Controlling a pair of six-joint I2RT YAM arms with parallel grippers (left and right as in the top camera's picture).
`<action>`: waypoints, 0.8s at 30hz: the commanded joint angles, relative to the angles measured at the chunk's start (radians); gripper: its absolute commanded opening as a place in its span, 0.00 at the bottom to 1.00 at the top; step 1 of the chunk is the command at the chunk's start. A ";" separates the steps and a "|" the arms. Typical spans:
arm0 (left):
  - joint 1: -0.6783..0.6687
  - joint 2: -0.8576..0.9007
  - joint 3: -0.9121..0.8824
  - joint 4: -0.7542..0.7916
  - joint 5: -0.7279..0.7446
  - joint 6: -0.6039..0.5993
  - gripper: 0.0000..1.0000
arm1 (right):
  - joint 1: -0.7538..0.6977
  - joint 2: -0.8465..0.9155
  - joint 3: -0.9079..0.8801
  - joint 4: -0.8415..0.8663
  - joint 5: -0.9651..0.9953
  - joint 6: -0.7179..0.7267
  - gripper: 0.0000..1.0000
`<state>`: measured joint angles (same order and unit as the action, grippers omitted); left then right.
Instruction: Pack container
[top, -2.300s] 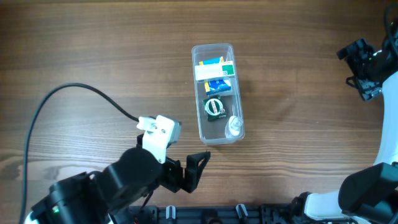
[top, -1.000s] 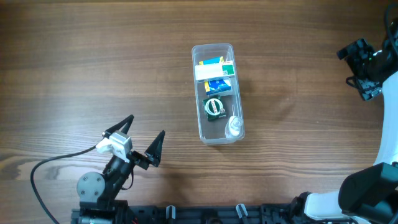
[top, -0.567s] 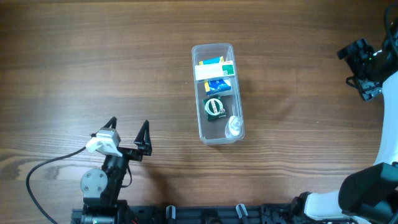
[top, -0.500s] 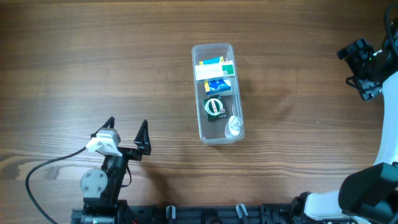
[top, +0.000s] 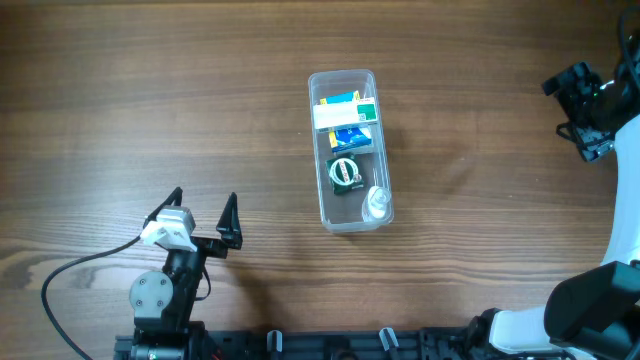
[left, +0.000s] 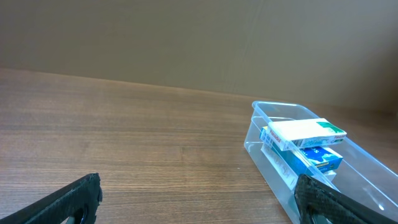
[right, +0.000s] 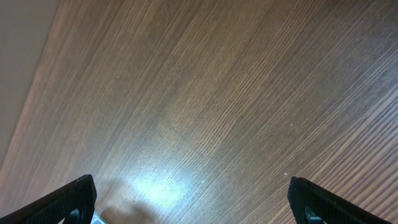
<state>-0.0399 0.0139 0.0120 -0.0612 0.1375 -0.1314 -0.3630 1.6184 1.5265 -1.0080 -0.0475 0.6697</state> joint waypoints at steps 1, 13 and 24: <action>0.003 -0.011 -0.006 -0.006 -0.019 0.023 1.00 | 0.000 0.013 -0.003 0.005 0.006 0.014 1.00; 0.003 -0.011 -0.006 -0.006 -0.019 0.023 1.00 | 0.011 -0.106 -0.015 0.010 0.006 0.014 1.00; 0.003 -0.011 -0.006 -0.006 -0.019 0.023 1.00 | 0.214 -0.894 -0.377 0.003 0.082 0.011 1.00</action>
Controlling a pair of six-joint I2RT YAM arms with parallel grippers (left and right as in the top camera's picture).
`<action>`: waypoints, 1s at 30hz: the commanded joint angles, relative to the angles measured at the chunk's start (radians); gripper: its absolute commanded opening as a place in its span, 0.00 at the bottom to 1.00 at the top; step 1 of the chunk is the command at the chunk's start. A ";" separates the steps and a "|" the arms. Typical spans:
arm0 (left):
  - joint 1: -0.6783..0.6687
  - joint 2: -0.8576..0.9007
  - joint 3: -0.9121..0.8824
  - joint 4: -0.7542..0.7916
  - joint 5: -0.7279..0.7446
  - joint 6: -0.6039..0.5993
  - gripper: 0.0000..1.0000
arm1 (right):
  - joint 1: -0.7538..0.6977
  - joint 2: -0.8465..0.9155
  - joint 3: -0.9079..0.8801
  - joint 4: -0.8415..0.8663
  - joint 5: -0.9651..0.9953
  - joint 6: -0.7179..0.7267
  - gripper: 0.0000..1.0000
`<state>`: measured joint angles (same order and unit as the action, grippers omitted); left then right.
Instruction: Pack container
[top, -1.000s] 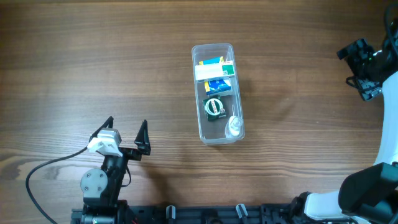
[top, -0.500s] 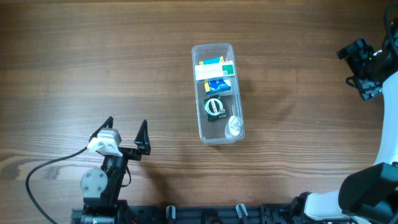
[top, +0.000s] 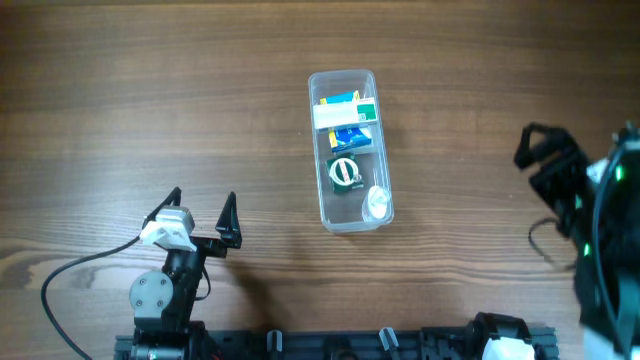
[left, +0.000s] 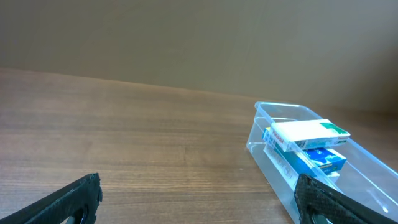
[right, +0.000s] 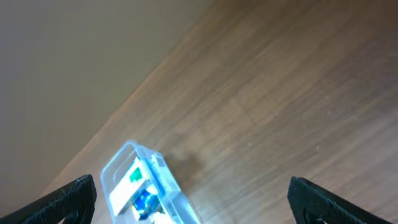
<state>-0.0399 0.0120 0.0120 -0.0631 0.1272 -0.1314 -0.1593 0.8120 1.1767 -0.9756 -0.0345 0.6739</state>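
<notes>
A clear plastic container (top: 341, 74) lies lengthwise at the middle of the wooden table. It holds a white and green box (top: 345, 110), a blue packet (top: 351, 138), a green round item (top: 343, 173) and a white round cap (top: 378, 203). My left gripper (top: 203, 214) stands open near the front edge, left of the container, with nothing in it. Its wrist view shows the container (left: 273, 174) ahead to the right. My right gripper (top: 530, 165) is open and empty, well off to the right of the container. Its wrist view catches the container (right: 118, 171) low on the left.
Bare wooden table (top: 150, 100) lies around the container on all sides. A black rail (top: 330, 343) runs along the front edge, and a cable (top: 75, 270) loops by the left arm's base.
My right arm has moved from the far right back corner inward and nearer the front. Its wrist view now takes in the container instead of bare wood. The left gripper and container are unchanged.
</notes>
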 joint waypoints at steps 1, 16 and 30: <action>0.003 -0.009 -0.006 -0.004 -0.009 0.023 1.00 | 0.017 -0.114 -0.031 -0.052 0.069 0.006 1.00; 0.003 -0.009 -0.006 -0.004 -0.009 0.023 1.00 | 0.102 -0.686 -1.012 0.817 -0.028 -0.144 1.00; 0.003 -0.009 -0.006 -0.004 -0.009 0.023 1.00 | 0.104 -0.809 -1.169 0.974 0.010 -0.286 1.00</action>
